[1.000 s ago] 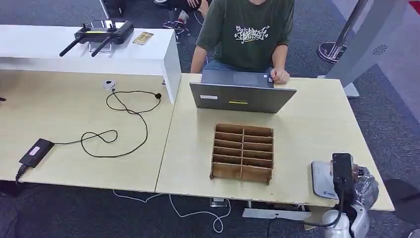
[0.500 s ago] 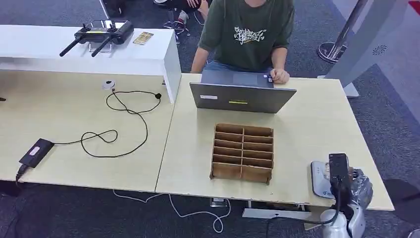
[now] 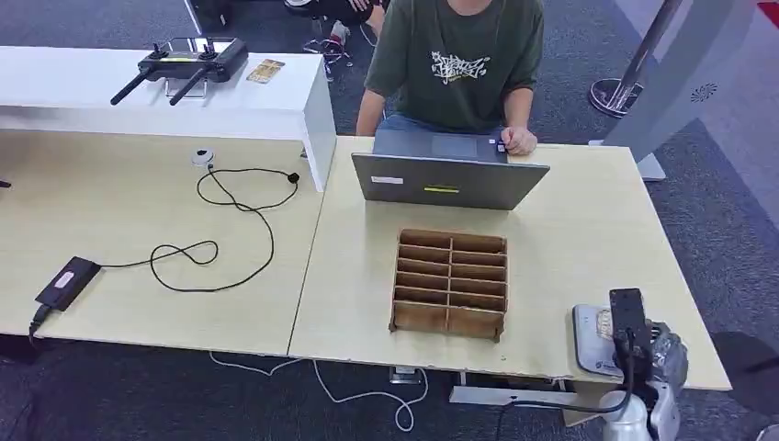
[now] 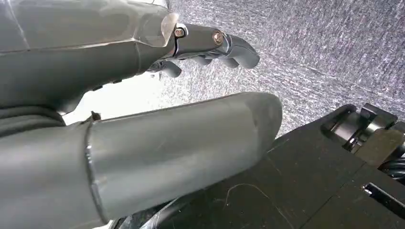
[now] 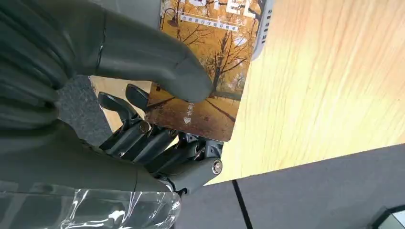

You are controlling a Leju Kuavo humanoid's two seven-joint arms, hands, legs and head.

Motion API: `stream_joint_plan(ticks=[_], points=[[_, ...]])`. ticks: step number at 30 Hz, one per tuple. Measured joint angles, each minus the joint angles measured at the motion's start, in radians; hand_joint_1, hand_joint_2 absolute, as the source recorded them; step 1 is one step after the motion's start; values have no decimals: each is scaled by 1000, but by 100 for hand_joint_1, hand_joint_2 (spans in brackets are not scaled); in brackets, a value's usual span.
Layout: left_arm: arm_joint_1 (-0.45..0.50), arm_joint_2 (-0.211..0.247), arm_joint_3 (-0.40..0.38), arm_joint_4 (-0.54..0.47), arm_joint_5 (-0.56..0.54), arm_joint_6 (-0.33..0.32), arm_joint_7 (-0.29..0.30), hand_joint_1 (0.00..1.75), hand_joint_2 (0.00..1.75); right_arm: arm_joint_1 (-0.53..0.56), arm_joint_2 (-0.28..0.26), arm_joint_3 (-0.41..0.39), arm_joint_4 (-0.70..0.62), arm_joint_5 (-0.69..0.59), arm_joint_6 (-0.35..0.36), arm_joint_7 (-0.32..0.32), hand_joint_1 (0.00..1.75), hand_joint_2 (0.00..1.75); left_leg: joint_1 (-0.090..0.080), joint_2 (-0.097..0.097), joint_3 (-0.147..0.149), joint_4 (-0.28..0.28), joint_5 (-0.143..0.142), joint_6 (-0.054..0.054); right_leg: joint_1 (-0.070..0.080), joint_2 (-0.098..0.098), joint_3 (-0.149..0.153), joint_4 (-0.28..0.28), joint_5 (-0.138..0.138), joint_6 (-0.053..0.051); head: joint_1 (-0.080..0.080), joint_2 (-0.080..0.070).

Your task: Pass the card to the sensor for recognition and then transmit it.

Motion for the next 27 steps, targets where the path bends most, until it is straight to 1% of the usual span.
stream_joint_plan(ticks=[20, 22, 25, 27], points=[[1, -8, -6, 0, -5, 9, 0, 0, 0, 1, -8, -8, 17, -1, -6, -9, 175, 175, 0, 0, 1, 0, 0, 0, 0, 0, 0, 0, 0, 0, 0, 0], [1, -8, -7, 0, -4, 14, -1, 0, 0, 2, -7, -8, 16, 0, -35, -30, 175, 175, 0, 0, 1, 0, 0, 0, 0, 0, 1, 0, 0, 0, 0, 0], [3, -6, -8, 0, -2, 14, -21, 0, 0, 7, -5, -10, 6, -20, -125, -95, 175, 175, 0, 0, 0, 0, 0, 0, 0, 0, 1, 0, 0, 0, 0, 0], [5, -5, -8, 0, 1, 15, -31, 0, 0, 10, -3, -11, -5, -31, -163, -126, 175, 175, 0, 0, 0, 0, 0, 0, 0, 0, 0, 0, 0, 0, 0, 0]])
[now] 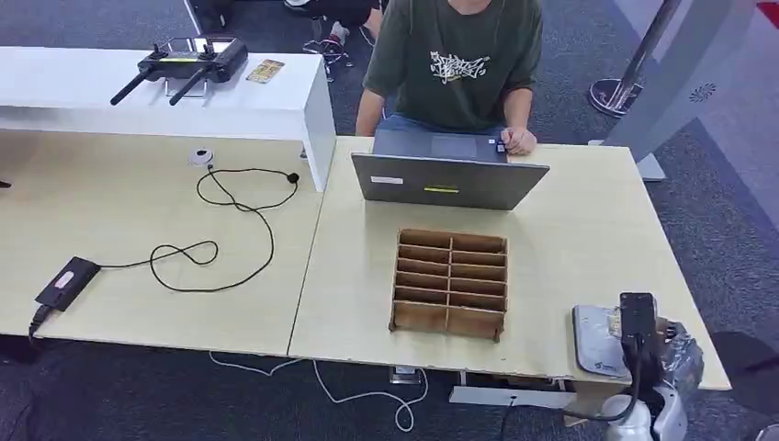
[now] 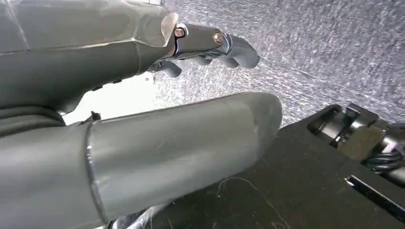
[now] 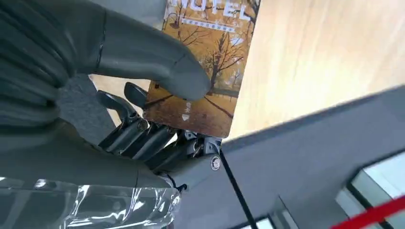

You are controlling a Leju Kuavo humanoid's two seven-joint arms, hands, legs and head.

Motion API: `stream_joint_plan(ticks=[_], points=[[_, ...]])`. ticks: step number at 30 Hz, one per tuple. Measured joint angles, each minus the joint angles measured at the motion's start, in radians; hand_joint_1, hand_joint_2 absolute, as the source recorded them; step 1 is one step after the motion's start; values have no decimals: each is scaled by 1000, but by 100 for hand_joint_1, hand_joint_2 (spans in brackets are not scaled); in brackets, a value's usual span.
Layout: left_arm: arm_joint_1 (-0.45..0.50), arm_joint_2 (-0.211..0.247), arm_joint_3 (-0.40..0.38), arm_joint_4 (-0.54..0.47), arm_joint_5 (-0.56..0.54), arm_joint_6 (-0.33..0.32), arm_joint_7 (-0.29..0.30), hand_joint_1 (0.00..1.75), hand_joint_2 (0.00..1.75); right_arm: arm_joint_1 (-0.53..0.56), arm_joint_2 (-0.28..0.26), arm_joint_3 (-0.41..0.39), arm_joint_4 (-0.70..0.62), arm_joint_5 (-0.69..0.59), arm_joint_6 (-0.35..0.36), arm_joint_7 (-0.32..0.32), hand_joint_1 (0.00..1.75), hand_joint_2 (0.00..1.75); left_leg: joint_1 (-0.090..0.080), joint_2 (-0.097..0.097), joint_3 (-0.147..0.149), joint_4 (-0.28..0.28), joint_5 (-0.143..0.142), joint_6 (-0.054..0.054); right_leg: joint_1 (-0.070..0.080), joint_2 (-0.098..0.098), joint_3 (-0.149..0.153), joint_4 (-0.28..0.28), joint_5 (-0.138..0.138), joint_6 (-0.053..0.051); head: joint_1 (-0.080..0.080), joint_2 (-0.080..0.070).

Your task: Pass the card to the sensor for recognition and then transmit it.

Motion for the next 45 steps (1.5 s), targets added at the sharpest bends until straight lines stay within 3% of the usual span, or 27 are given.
stream_joint_plan(ticks=[4, 12, 27, 33, 39, 45], points=[[1, 5, 0, 0, 6, 0, -4, 0, 0, 5, 8, 0, -21, -27, -57, -55, 175, 175, 0, 0, 0, 0, 0, 0, 0, 0, 0, 0, 0, 0, 0, 0], [1, 6, 0, 0, 15, 0, -6, 0, 0, 7, 16, 0, -43, -53, -92, -104, 175, 175, 0, 0, 0, 0, 0, 0, 0, 0, 0, 0, 0, 0, 0, 0], [1, 7, 0, 0, 26, 0, -12, 0, 0, 7, 26, 0, -56, -45, -112, -116, 175, 175, 0, 0, -1, 0, 0, 0, 0, 0, 0, 0, 0, 0, 0, 0], [1, 8, 0, 0, 29, 1, -21, 0, 0, 7, 29, 13, -56, 150, -230, -98, 175, 175, 0, 0, -1, 0, 0, 0, 0, 0, 0, 0, 0, 0, 0, 0], [2, 9, 0, 0, 24, 0, -24, 0, 0, 6, 61, -5, -101, 419, -239, -88, 175, 175, 0, 0, -1, 0, 0, 0, 0, -1, 0, 0, 0, 0, 0, 0], [1, 14, 0, 0, 22, -21, -37, 0, 0, 10, 103, -43, -175, 570, -240, -96, 175, 175, 0, 0, -1, 0, 0, 0, 0, 0, -1, 0, 0, 0, 0, 0]])
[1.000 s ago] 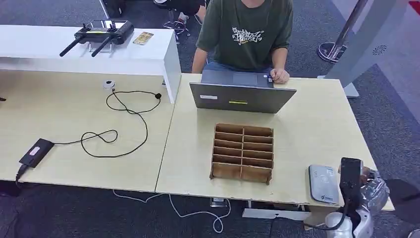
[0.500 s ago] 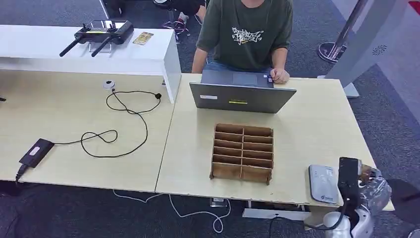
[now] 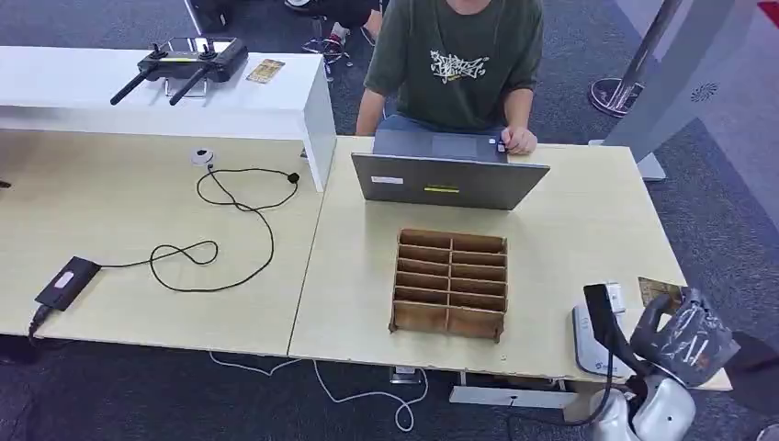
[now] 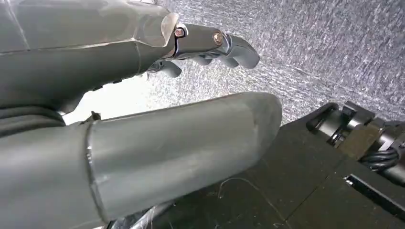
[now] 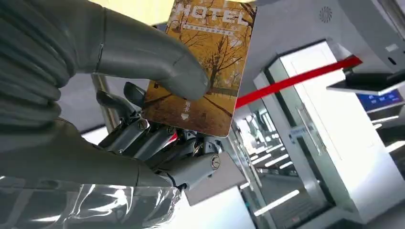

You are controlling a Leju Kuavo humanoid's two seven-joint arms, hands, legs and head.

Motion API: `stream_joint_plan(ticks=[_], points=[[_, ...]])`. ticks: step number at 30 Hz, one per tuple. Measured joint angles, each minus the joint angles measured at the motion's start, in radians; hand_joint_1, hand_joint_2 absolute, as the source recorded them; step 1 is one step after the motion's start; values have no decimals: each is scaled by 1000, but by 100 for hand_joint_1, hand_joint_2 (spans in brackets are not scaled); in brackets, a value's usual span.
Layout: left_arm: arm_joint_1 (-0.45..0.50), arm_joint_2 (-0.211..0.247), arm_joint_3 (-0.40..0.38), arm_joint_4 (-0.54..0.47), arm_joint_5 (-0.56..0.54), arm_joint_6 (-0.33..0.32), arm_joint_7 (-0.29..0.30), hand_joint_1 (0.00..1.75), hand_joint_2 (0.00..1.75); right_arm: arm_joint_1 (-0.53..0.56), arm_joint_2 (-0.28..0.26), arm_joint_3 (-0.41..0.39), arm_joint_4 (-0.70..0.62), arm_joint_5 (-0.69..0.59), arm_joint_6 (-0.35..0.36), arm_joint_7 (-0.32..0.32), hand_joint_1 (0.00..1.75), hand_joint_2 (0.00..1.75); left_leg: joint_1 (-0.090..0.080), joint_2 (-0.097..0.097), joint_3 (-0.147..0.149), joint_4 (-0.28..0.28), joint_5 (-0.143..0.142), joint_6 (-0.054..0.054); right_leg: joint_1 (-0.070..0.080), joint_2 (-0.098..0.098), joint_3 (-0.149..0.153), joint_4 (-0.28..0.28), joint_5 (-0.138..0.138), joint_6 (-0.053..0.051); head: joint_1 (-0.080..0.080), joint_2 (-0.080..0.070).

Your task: Pass the card to the sensor for recognition and then transmit it.

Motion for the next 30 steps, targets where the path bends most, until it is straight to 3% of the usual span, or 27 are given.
stream_joint_plan(ticks=[18, 30], points=[[-1, 2, 0, 0, 6, -12, -7, 0, 0, 15, 34, -15, -100, 93, 0, 26, 175, 175, 0, 0, 0, 0, 0, 0, 0, 0, 0, 0, 0, 0, 0, 0], [-2, 2, 0, 0, 11, -12, -8, 0, 0, 20, 32, 96, -137, 122, 0, 100, 175, 175, 0, 0, 0, 0, 0, 0, 0, 0, 0, 0, 0, 0, 0, 0]])
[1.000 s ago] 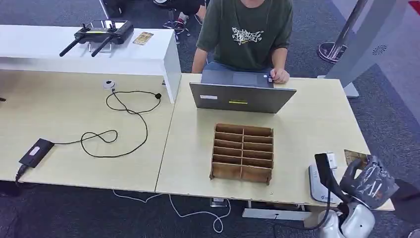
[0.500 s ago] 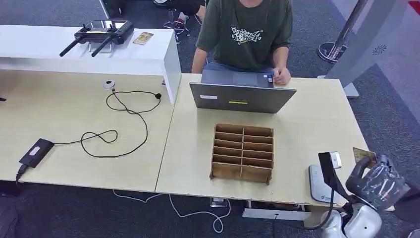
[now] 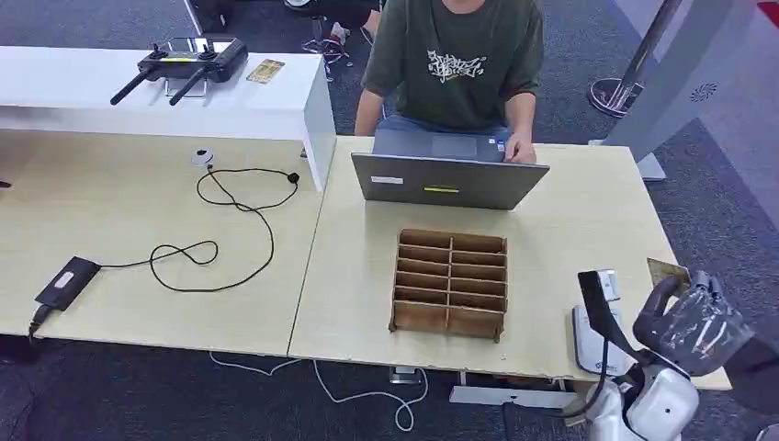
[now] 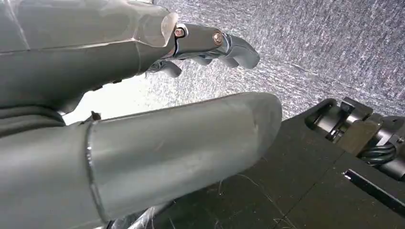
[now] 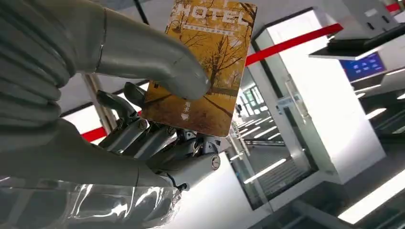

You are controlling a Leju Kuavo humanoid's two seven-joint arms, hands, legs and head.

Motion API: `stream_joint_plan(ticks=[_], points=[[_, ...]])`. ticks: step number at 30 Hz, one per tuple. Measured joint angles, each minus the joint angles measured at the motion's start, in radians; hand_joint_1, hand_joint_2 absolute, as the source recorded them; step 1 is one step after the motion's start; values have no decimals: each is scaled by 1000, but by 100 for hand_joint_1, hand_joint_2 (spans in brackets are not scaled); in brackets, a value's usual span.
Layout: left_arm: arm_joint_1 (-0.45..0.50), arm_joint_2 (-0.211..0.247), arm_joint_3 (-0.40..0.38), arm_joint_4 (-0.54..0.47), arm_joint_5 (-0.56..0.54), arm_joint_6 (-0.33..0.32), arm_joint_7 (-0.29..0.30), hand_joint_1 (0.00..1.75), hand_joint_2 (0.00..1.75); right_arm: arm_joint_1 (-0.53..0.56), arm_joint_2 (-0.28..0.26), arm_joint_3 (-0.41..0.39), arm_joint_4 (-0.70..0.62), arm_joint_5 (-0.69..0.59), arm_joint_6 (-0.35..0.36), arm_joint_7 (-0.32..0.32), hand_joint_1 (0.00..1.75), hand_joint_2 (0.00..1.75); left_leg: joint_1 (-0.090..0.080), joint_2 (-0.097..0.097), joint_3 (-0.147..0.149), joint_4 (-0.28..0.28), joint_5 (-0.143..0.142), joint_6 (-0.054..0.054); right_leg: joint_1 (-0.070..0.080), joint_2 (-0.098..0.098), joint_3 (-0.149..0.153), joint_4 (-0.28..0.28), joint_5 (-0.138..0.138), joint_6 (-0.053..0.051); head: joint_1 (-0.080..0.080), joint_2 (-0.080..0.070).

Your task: Pass the card to the sensor for recognition and then transmit it.

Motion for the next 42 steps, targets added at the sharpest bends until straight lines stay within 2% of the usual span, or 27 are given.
stream_joint_plan(ticks=[17, 42], points=[[0, 0, 0, 0, 15, 5, 0, 0, 0, -89, -71, 226, 15, 0, 0, 82, 175, 175, 0, 0, 0, 0, 0, 0, 0, 0, 0, 0, 0, 0, 0, 0], [-3, 0, 0, 0, 15, 0, 0, 0, 0, -212, -111, 390, 102, 0, 1, 102, 175, 175, 0, 0, 0, 0, 0, 0, 0, 0, 0, 0, 0, 0, 0, 0]])
